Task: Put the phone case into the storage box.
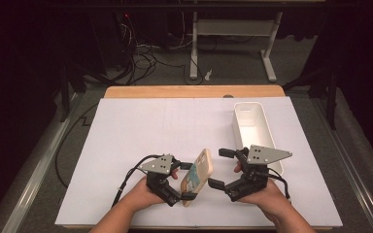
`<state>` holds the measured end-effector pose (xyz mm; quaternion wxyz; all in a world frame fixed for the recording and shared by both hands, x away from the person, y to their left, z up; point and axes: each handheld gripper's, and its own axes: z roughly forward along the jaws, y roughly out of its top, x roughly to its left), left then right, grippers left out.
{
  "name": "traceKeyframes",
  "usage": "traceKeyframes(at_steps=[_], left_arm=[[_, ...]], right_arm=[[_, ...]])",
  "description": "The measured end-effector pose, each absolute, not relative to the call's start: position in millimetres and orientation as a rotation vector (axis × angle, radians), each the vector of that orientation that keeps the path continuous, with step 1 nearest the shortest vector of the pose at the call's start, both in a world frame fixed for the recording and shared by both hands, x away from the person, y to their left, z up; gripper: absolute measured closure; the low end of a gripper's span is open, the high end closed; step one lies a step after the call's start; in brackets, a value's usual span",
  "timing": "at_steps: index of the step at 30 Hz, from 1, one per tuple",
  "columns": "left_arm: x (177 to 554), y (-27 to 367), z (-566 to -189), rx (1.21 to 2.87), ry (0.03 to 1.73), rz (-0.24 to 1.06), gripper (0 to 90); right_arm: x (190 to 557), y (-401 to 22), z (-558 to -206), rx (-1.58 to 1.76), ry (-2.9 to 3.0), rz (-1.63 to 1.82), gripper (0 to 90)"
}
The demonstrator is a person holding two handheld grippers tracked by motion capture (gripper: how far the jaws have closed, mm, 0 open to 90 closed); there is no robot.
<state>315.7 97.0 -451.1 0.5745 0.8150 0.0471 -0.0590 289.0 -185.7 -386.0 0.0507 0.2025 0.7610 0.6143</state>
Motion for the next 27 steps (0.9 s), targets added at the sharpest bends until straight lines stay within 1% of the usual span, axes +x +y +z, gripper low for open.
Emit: traceKeyframes(at_steps=[27], left_arm=[[309.0, 86.9, -453.5, 1.894, 0.048, -0.204, 9.0]], right_arm=[[287.5, -177.1, -389.3, 0.582, 2.386, 1.899, 0.2]])
